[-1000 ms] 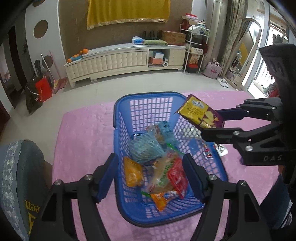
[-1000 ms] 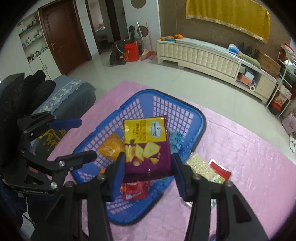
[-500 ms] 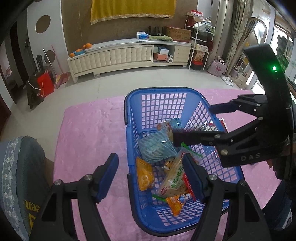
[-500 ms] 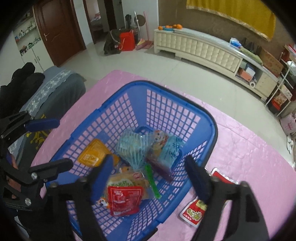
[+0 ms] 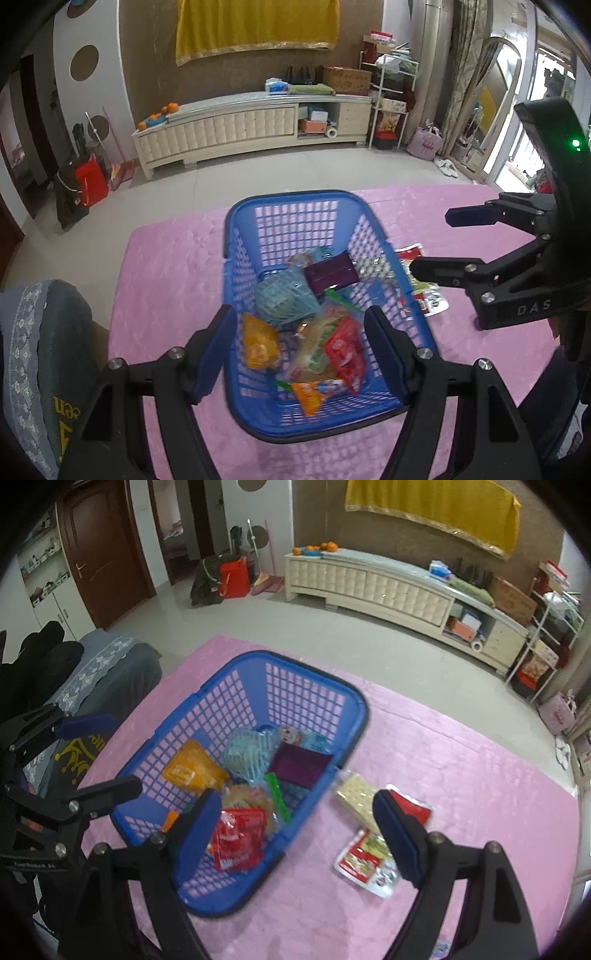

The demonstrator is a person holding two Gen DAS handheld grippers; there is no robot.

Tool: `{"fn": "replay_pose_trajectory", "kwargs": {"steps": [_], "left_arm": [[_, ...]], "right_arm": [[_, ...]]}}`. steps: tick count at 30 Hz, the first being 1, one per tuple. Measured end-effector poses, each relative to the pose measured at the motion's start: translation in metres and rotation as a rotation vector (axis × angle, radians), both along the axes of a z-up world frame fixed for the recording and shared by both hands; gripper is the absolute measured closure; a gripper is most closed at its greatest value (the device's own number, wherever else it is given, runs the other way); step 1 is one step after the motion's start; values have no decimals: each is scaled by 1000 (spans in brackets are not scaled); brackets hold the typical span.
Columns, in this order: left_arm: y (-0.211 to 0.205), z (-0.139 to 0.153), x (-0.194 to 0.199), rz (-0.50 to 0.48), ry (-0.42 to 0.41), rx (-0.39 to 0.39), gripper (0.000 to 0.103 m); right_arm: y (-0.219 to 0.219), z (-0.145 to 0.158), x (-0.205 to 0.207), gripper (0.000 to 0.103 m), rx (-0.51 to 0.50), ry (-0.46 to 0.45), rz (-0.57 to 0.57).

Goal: Organize snacks
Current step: 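Withdraw both tools from the basket toward the cracker pack and red packet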

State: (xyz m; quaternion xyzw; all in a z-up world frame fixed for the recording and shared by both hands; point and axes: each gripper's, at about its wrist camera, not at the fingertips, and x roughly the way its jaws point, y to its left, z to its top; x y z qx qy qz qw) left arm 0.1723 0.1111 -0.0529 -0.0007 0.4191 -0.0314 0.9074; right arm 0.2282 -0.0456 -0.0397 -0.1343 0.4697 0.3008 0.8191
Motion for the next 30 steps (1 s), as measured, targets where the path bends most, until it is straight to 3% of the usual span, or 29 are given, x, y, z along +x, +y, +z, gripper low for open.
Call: {"fn": "replay_pose_trajectory", "kwargs": {"steps": [8, 18, 30], "left_arm": [[-27, 9, 2, 1, -5, -16, 33], [-94, 14, 10, -89, -1, -8, 33], [-172, -10, 27, -138, 50, 22, 33]], "right_arm": [[-45, 9, -7, 16, 39, 8, -68], [-107, 13, -18, 16, 70, 18, -157], [-182, -10, -18, 16, 78, 43, -260]]}}
